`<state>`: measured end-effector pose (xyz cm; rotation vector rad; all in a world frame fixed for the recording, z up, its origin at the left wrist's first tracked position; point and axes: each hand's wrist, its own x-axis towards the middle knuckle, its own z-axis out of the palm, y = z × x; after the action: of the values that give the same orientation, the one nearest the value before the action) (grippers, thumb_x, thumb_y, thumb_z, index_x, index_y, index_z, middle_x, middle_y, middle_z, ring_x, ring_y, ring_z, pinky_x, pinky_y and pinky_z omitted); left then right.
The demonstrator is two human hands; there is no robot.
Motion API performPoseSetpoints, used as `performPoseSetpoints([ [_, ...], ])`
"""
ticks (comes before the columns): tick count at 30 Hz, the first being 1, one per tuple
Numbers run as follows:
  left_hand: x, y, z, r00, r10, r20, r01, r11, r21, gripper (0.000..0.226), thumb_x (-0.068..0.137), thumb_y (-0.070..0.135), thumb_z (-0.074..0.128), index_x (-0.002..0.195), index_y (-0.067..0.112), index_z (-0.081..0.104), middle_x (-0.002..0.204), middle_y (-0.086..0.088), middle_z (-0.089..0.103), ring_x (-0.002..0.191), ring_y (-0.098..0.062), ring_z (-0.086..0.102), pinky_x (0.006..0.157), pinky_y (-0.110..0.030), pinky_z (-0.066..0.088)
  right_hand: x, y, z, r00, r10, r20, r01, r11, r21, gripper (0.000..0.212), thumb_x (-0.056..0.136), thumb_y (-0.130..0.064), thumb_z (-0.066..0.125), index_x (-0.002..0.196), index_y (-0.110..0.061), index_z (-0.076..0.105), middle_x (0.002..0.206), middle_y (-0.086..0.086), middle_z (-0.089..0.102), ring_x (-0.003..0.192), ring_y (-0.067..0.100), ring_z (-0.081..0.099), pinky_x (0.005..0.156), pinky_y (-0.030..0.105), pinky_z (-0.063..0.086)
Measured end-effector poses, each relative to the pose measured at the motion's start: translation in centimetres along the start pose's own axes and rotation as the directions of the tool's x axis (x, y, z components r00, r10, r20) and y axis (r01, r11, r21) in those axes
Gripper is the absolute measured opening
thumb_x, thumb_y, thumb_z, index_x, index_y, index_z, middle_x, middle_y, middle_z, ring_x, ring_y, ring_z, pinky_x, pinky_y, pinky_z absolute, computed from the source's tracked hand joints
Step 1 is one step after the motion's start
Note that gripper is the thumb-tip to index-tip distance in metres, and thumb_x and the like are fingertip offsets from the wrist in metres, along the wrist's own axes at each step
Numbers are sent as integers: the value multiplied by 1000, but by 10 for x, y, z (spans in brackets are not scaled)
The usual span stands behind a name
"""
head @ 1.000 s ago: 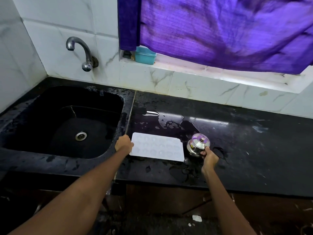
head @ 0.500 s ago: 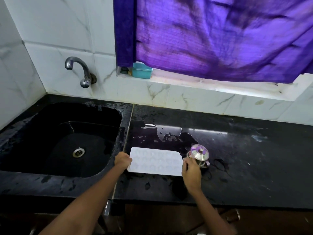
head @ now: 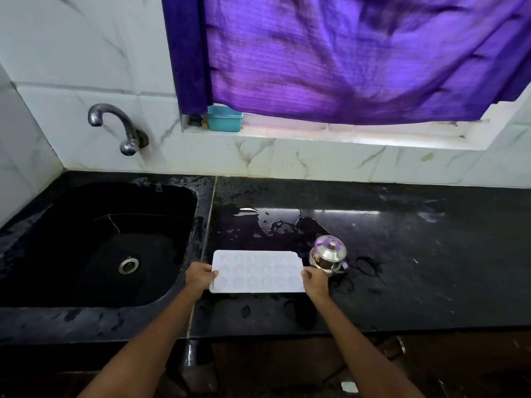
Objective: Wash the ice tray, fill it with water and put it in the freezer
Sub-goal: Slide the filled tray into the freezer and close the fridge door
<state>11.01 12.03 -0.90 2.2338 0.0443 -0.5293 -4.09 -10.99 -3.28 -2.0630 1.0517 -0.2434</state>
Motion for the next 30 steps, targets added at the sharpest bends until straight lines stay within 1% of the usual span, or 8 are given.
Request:
performPoseSetpoints([
  [2,-1,-5,-1,1000,-1,-7,0,1000,-23,26,85,8,68,108,-4,71,113,-18,70,107,-31,66,95,-35,50,-6,3,-1,1000,26,18,-28,994,104,18,86,0,53,83,14,64,87,32,65,76,36,57,67,33,38],
  [6,-6,-11,1,1000,-7,-4,6,995,-97,28,84,4,68,109,-8,69,113,-22,69,106,-32,66,97,-41,51,-19,8,-10,996,75,47,-86,948,307,23,88,-1,56,108,4,66,103,16,68,92,20,59,82,27,44],
  [11,-13,-10,5,1000,0,13,2,982,-188,32,85,-1,66,115,-12,63,118,-26,65,109,-36,64,96,-44,52,-26,16,-18,990,126,59,-139,868,477,24,88,1,55,111,5,63,103,16,66,94,23,60,83,32,49],
  [14,-12,-9,11,994,27,102,-5,979,-205,33,86,-4,64,118,-14,61,122,-27,62,109,-38,64,95,-49,52,-35,24,-26,984,170,44,-168,835,524,24,88,1,55,111,5,63,102,15,66,94,24,60,74,26,50],
  [17,-15,-4,15,979,66,193,-24,977,-212,32,88,-6,61,118,-15,60,120,-28,62,100,-30,63,93,-44,52,-47,33,-31,971,238,-1,-197,808,555,23,88,1,55,109,4,64,100,13,65,93,24,60,75,30,49],
  [22,-20,-3,19,920,138,367,-82,983,-166,29,89,-4,60,116,-13,62,117,-27,65,107,-39,64,90,-46,54,-84,47,-35,930,345,-122,-217,788,576,21,88,2,53,104,6,65,94,11,64,83,21,59,56,15,49],
  [24,-24,-5,21,896,171,409,-118,981,-152,27,89,-3,61,114,-13,63,113,-26,66,102,-35,65,88,-43,54,-106,53,-33,911,378,-164,-211,771,601,21,88,4,51,104,9,64,91,10,64,78,19,58,52,9,48],
  [30,-45,7,38,784,274,557,-263,959,-102,13,87,-1,63,95,-6,71,92,-15,65,89,-27,64,89,-50,55,-181,66,-36,784,536,-315,-208,703,680,20,88,6,49,102,11,63,91,11,62,66,13,54,48,8,44],
])
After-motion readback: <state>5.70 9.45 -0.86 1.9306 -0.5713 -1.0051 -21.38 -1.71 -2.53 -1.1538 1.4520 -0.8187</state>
